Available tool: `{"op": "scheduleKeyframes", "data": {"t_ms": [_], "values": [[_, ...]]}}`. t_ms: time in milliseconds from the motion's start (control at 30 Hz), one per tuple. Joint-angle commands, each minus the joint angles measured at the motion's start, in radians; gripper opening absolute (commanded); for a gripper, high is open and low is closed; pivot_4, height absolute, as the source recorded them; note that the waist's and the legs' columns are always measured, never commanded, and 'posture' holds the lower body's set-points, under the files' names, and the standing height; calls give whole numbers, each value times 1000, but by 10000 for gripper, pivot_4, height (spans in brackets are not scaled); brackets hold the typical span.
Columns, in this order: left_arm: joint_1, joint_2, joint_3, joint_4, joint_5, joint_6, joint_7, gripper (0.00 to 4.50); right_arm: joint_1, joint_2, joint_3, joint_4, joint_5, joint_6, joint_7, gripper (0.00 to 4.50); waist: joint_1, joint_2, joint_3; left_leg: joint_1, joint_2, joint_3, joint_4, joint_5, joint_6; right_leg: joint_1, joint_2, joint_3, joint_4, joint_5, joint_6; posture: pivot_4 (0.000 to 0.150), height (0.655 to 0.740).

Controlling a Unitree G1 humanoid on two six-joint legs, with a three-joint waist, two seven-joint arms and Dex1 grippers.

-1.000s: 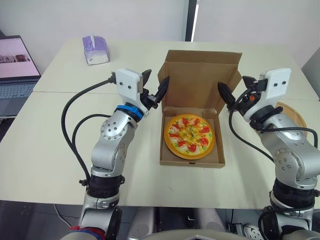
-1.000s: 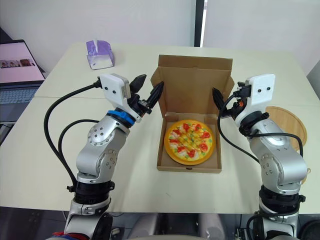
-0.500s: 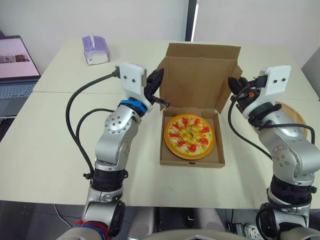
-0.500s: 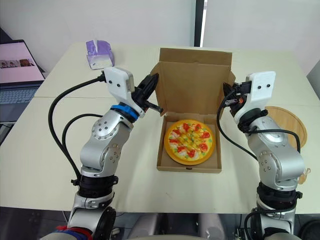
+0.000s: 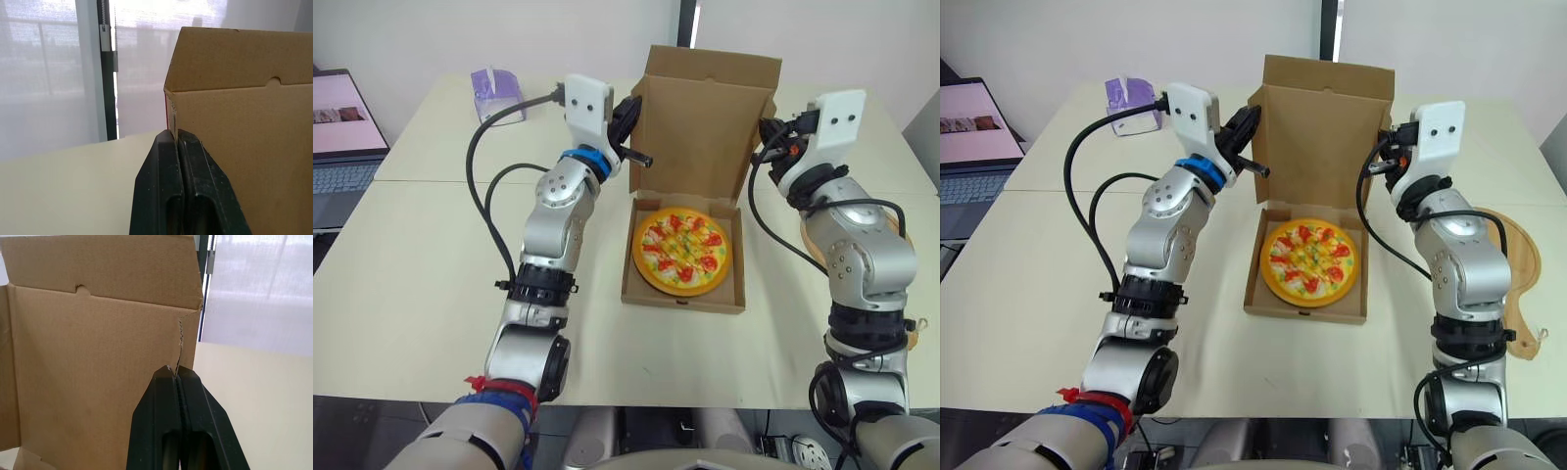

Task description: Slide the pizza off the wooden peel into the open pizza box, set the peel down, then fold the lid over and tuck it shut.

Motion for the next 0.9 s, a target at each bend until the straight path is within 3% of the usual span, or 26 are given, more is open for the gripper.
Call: {"op": "scheduleKeyframes", "data": {"t_ms": [33,167,400,900], "values": [[-22,-14,-4,-14,0,-43,-22,0,-24,-6,1,-18,-7,-53,27,169,0,0,0,-1,0,0,0,0,0,-1,0,0,0,0,0,1500,7251],[87,-32,-23,-189,-25,32,-18,0,52,4,0,-118,11,-19,31,169,-1,0,0,-12,0,0,2,0,-1,-12,0,0,2,0,0,1500,7251],[325,-58,-90,-548,-50,205,18,0,190,67,-1,-325,69,103,-22,169,0,0,-1,-12,0,0,3,0,-1,-12,-1,1,3,0,0,1500,7251],[535,-73,-146,-762,-71,326,35,0,317,124,-22,-471,94,209,-76,169,4,0,-1,-9,-1,0,5,3,-4,-11,-1,2,13,1,-1,1500,7251]]}}
